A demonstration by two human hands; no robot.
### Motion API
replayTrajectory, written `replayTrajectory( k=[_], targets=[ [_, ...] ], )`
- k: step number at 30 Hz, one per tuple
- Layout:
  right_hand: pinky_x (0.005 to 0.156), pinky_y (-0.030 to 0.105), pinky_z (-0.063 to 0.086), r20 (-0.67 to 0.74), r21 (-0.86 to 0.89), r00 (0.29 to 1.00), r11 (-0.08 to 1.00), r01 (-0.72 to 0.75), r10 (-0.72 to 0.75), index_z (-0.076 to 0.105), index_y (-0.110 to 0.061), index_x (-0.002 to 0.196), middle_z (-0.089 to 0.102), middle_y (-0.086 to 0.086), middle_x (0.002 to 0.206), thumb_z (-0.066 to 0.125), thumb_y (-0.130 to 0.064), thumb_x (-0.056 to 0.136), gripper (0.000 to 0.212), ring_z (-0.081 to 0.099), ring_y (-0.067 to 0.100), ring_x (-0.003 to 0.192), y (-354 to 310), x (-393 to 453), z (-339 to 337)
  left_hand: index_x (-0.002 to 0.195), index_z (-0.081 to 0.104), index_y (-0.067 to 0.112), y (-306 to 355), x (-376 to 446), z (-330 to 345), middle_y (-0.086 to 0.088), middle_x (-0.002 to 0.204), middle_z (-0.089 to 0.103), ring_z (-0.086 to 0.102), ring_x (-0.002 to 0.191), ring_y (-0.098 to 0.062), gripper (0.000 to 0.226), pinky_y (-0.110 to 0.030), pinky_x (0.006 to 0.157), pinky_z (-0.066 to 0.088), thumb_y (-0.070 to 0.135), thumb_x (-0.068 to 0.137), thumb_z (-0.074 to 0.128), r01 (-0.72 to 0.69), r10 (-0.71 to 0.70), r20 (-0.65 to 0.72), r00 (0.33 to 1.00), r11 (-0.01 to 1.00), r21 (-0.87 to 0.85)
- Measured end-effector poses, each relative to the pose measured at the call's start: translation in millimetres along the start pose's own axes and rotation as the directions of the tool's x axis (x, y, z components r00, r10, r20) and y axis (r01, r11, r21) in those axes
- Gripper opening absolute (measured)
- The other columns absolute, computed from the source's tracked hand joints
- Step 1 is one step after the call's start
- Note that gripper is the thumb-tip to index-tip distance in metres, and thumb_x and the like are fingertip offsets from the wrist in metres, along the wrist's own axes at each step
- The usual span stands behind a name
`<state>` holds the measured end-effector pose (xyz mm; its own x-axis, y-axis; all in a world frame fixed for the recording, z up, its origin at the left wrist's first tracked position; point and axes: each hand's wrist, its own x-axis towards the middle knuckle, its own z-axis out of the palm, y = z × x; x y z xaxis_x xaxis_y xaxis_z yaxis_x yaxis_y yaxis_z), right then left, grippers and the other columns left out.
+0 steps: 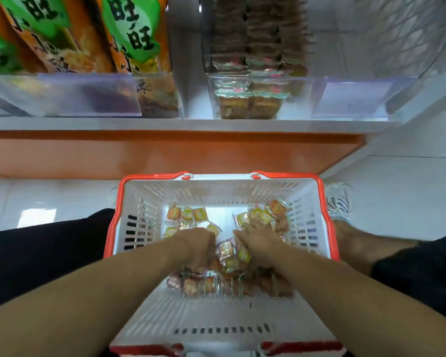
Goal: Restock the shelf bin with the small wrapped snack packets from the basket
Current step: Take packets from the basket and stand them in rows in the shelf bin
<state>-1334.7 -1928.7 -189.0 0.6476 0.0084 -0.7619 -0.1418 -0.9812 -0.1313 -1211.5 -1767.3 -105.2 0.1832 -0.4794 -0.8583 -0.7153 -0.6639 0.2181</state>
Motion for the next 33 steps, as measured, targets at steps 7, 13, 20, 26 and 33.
replayTrajectory(
  k=[7,13,20,26,33],
  targets=[
    [0.109,0.055,0.032,-0.049,-0.013,0.998,0.999,-0.048,0.047,0.024,-0.025,0.155,0.030,0.015,0.155,0.067,-0.031,0.086,0.081,0.029,0.037,0.144,-6,21,15,0.132,0.057,0.014,18,60,50,-0.012,0.131,0.060,0.057,0.121,-0.032,0.065,-0.040,0.099,0.050,0.044,0.079,0.077,-0.011,-0.024,-0.100,0.995,0.944,-0.331],
    [0.089,0.045,0.045,-0.104,0.011,0.995,1.000,0.000,0.001,0.051,-0.023,0.121,0.049,0.012,0.127,0.065,-0.031,0.085,0.039,0.058,0.034,0.111,-6,22,12,0.140,0.043,0.022,24,86,88,-0.010,0.134,0.046,0.050,0.124,-0.031,0.092,-0.043,0.104,0.046,0.062,0.066,0.080,0.013,-0.032,-0.135,0.990,0.990,-0.137],
    [0.066,0.037,0.039,-0.130,0.187,0.990,0.979,0.078,-0.053,0.050,-0.021,0.106,0.048,0.008,0.115,0.067,-0.019,0.083,0.029,0.061,0.032,0.099,-8,23,11,0.118,0.053,0.018,26,94,91,-0.004,0.120,0.055,0.055,0.113,-0.024,0.065,-0.037,0.095,0.048,0.048,0.068,0.081,0.074,-0.136,-0.165,0.977,0.938,-0.339],
    [0.073,0.038,0.050,-0.164,0.312,0.986,0.948,0.067,-0.016,0.047,-0.021,0.106,0.061,0.002,0.097,0.068,-0.026,0.084,0.030,0.058,0.026,0.089,2,8,-25,0.117,0.049,0.019,10,81,75,-0.006,0.108,0.070,0.065,0.092,-0.026,0.039,-0.032,0.075,0.050,0.031,0.086,0.070,0.072,-0.187,-0.176,0.966,0.854,-0.514],
    [0.079,0.033,0.054,0.004,0.025,0.999,0.998,0.052,-0.052,0.060,-0.013,0.118,0.067,0.010,0.115,0.066,-0.023,0.086,0.034,0.066,0.030,0.103,-17,-70,-149,0.056,0.066,0.018,10,15,-25,-0.002,0.062,0.066,0.061,0.058,-0.016,0.035,-0.027,0.059,0.050,0.040,0.082,0.072,0.016,-0.157,-0.181,0.971,0.795,-0.607]
  ],
)
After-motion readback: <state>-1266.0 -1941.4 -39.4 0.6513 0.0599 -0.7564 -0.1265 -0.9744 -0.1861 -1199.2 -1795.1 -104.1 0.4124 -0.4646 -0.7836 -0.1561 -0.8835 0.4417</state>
